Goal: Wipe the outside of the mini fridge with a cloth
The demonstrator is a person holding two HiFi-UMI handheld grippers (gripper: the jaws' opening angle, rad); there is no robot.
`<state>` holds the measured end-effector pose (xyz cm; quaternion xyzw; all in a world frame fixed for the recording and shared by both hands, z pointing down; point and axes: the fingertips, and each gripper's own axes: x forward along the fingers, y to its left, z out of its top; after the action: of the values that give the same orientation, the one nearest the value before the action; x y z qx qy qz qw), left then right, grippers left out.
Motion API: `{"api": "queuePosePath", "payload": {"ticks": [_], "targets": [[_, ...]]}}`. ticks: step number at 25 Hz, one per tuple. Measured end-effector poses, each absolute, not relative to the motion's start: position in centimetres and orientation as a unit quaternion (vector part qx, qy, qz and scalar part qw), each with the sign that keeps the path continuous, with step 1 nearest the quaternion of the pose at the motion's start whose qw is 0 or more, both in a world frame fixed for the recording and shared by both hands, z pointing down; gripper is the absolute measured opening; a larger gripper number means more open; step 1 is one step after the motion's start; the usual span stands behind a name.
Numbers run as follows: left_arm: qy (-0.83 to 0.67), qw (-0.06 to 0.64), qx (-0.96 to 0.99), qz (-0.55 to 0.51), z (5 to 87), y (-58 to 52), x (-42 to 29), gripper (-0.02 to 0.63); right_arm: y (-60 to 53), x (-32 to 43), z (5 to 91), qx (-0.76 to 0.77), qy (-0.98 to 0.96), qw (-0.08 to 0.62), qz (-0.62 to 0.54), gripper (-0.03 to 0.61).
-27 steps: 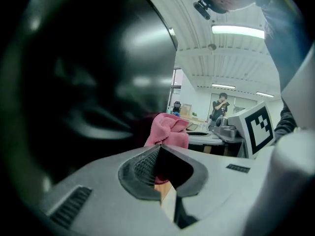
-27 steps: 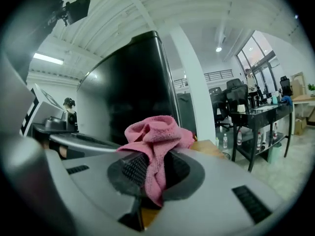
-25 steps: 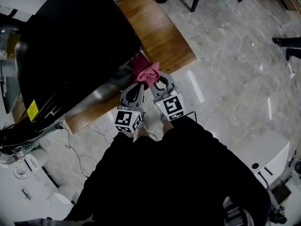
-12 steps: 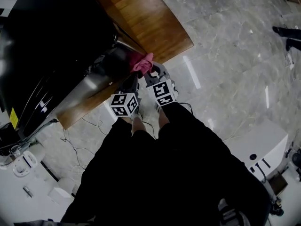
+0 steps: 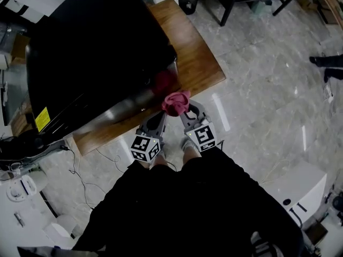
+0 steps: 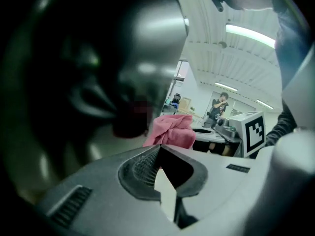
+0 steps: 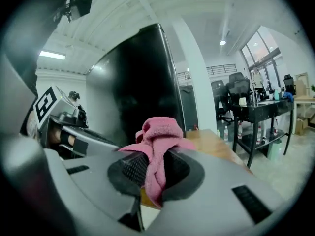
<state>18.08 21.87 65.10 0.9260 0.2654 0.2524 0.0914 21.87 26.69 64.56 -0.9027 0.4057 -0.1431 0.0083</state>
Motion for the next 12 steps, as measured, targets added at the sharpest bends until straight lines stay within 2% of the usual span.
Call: {"api": "queuePosePath", "payload": {"ticks": [3, 6, 12], "targets": [[0.312, 0.067, 0.918, 0.234, 59.0, 19.8, 14.0, 0.005, 24.5, 17.9, 58.2, -0.898, 0.423, 0.009, -0.12, 0.055], [0.337, 0.051, 0.924, 0.176, 53.3, 18.9, 13.2, 0.005, 23.1, 17.5, 51.7, -0.885, 0.46, -0.009, -0.063, 0.055], [0.36, 0.075, 0.922, 0.122, 42.3, 12.5, 10.9, 0.005, 17.1, 15.9, 38.7, -0.874, 0.486, -0.02, -0.006, 0.055]]}}
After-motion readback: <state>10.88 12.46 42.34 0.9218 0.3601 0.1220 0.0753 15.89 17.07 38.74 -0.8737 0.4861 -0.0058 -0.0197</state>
